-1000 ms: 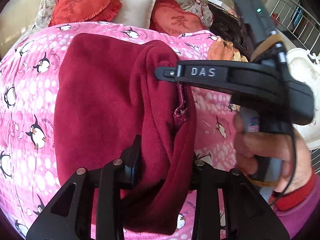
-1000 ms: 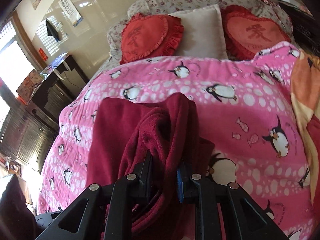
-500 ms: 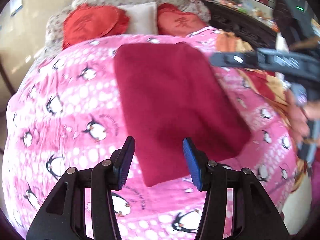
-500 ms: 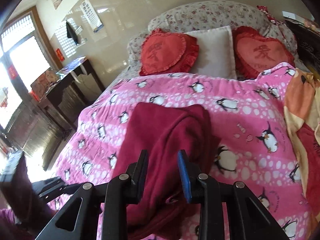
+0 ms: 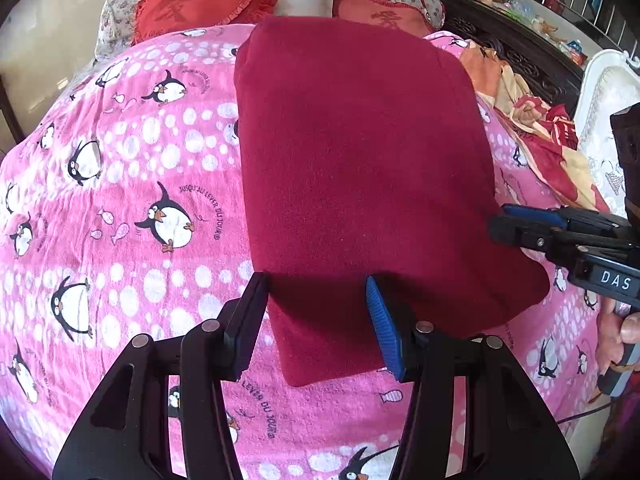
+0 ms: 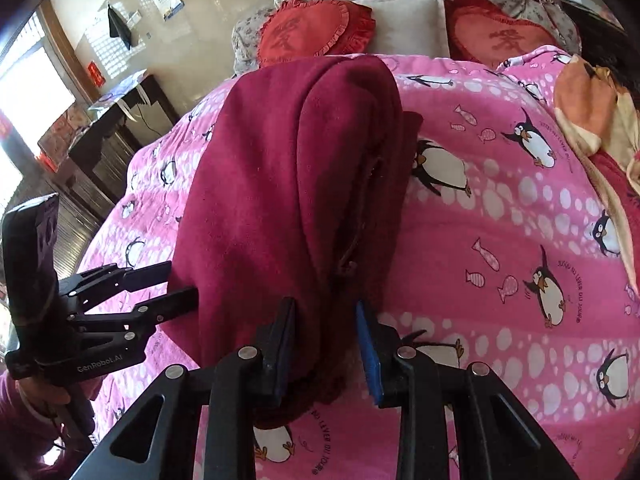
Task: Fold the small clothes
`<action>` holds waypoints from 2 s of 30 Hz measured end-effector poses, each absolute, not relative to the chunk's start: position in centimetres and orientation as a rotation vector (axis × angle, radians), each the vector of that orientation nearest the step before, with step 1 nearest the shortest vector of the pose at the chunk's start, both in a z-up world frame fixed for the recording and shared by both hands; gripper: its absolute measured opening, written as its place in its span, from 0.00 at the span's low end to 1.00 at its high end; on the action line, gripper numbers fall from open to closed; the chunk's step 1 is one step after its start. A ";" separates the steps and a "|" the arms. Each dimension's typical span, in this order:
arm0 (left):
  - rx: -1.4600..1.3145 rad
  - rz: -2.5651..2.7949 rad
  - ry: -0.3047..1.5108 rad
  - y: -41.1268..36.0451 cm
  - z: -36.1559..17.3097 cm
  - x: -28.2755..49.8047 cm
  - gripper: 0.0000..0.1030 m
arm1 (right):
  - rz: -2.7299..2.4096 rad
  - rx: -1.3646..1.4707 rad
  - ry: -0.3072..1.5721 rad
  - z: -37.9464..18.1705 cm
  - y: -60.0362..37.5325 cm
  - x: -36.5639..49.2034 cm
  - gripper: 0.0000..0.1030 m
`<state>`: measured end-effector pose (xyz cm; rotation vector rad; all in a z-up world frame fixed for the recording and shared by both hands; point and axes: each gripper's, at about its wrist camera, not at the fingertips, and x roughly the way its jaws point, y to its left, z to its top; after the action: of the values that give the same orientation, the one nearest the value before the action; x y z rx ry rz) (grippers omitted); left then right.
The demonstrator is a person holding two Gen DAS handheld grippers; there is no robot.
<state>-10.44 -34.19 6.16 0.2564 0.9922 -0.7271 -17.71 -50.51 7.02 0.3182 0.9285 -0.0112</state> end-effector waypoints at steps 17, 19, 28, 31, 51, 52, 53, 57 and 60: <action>0.238 -0.671 0.929 -36.0 7.2 -8.4 0.51 | -0.123 0.397 0.794 10.9 -53.2 -11.2 0.11; 0.237 -0.668 0.921 -36.3 7.0 -8.3 0.54 | -0.153 0.364 0.789 10.6 -53.4 -11.1 0.09; 0.240 -0.643 0.924 -36.8 6.6 -7.8 0.55 | -0.147 0.486 0.773 10.6 -54.8 -12.3 0.09; 0.241 -0.639 0.918 -36.8 6.6 -7.9 0.55 | -0.109 0.437 0.751 12.2 -52.8 -14.1 0.10; 0.018 -0.712 1.004 -33.7 7.2 -5.0 0.57 | -0.118 0.407 0.726 8.9 -50.9 -17.4 0.69; -0.006 -0.719 1.010 -33.5 7.2 -4.5 0.67 | -0.121 0.432 0.700 8.8 -51.4 -17.5 0.78; -0.042 -0.736 1.015 -33.1 7.0 -3.9 0.72 | -0.120 0.451 0.698 8.6 -51.6 -17.3 0.78; -0.141 -0.766 1.064 -32.8 5.9 -1.9 0.77 | -0.097 0.535 0.762 6.2 -52.9 -15.4 0.77; -0.150 -0.775 1.111 -33.6 4.6 -0.9 0.77 | -0.054 0.605 0.772 4.8 -53.8 -14.4 0.77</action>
<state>-0.95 -33.56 4.58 -0.1498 1.1114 -0.7751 -14.42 -53.76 4.81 0.6053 0.7724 -0.0543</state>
